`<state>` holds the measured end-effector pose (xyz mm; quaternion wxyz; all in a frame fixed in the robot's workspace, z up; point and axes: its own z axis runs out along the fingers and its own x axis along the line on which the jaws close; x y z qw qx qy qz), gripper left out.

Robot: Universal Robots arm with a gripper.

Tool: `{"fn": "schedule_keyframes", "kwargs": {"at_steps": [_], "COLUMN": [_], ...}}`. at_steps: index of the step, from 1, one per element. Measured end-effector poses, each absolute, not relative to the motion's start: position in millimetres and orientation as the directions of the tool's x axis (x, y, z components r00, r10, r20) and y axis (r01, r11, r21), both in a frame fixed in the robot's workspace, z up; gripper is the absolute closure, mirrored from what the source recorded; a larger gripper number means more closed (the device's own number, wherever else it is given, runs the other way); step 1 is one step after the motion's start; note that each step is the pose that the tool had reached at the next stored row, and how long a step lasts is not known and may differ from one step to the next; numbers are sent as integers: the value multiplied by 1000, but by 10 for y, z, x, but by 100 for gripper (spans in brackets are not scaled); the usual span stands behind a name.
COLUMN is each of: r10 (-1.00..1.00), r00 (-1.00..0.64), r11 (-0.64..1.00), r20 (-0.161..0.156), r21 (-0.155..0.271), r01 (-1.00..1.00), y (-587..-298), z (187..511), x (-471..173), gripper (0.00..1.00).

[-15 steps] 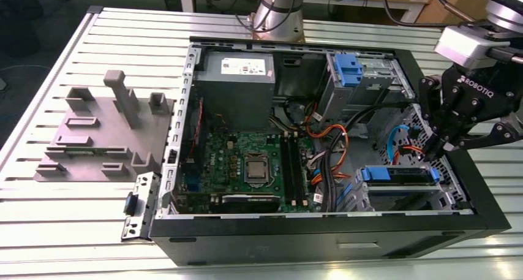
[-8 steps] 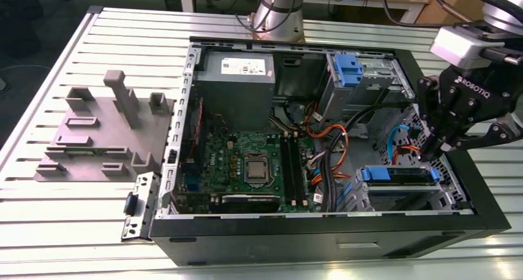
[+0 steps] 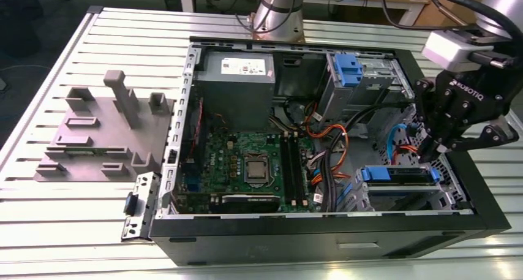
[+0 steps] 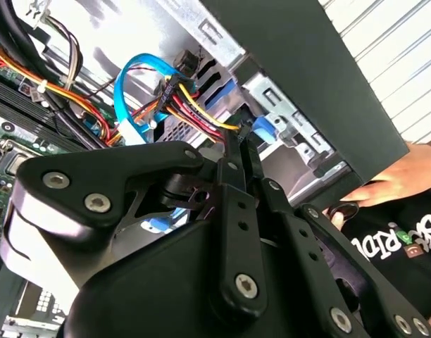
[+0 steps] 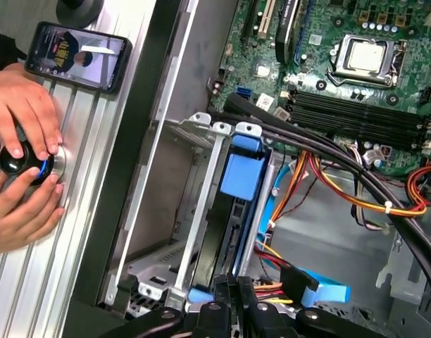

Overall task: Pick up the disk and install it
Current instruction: 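Insert the first disk wire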

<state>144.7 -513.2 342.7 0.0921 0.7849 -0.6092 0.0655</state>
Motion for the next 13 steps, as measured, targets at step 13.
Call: {"fn": "schedule_keyframes", "kwargs": {"at_steps": [13], "r10": [-953], "r00": [196], "r11": [-200], "r20": [229], "r21": [9], "r01": [-980], "y": [-5133], "z": [3344], "x": [1297], "gripper": [84]}}
